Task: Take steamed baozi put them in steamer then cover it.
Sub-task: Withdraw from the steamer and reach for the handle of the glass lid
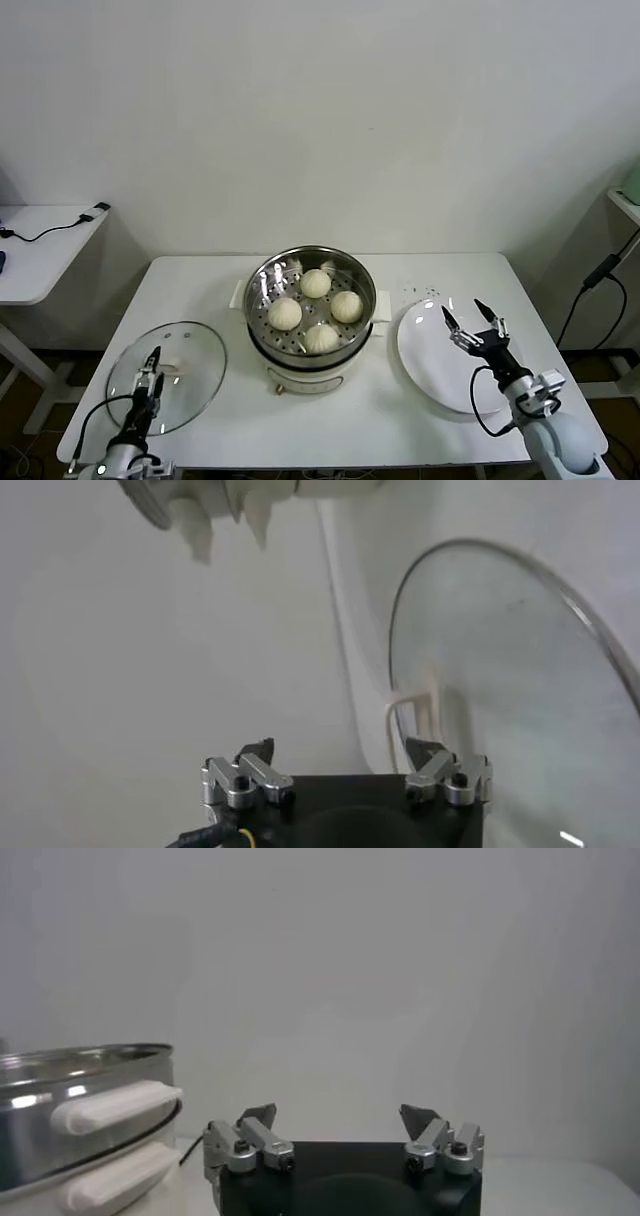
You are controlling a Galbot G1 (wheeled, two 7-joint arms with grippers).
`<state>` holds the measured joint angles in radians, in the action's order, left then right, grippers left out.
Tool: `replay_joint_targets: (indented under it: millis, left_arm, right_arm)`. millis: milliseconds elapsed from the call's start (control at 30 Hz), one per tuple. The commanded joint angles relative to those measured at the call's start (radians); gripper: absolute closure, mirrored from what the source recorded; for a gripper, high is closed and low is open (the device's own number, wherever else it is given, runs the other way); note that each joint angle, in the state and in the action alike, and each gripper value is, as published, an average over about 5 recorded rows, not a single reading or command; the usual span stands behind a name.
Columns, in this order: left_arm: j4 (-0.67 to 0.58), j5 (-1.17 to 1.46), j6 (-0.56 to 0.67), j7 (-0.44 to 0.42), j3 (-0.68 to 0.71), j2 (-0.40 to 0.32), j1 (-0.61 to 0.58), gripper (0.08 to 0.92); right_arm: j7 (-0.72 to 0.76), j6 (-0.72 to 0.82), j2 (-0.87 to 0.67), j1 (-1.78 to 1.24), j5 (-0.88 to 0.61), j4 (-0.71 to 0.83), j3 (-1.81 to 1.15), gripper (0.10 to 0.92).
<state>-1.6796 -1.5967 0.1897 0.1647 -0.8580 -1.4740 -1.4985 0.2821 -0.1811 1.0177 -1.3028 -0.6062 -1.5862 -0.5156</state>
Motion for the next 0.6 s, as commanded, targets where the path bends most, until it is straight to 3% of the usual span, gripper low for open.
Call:
replay_joint_targets:
  millis: [33, 600]
  left_arm:
    - [0.162, -0.012, 0.002, 0.063, -0.011, 0.025, 0.12, 0.177]
    - [0.214, 0.054, 0.025, 0.098, -0.002, 0.052, 0.165, 0.177]
  right_arm:
    - [0.004, -0.01, 0.025, -0.023, 0.04, 0.015, -0.026, 0.203]
    - [0.023, -0.024, 0.049, -0.03, 0.07, 0.039, -0.042, 0.203]
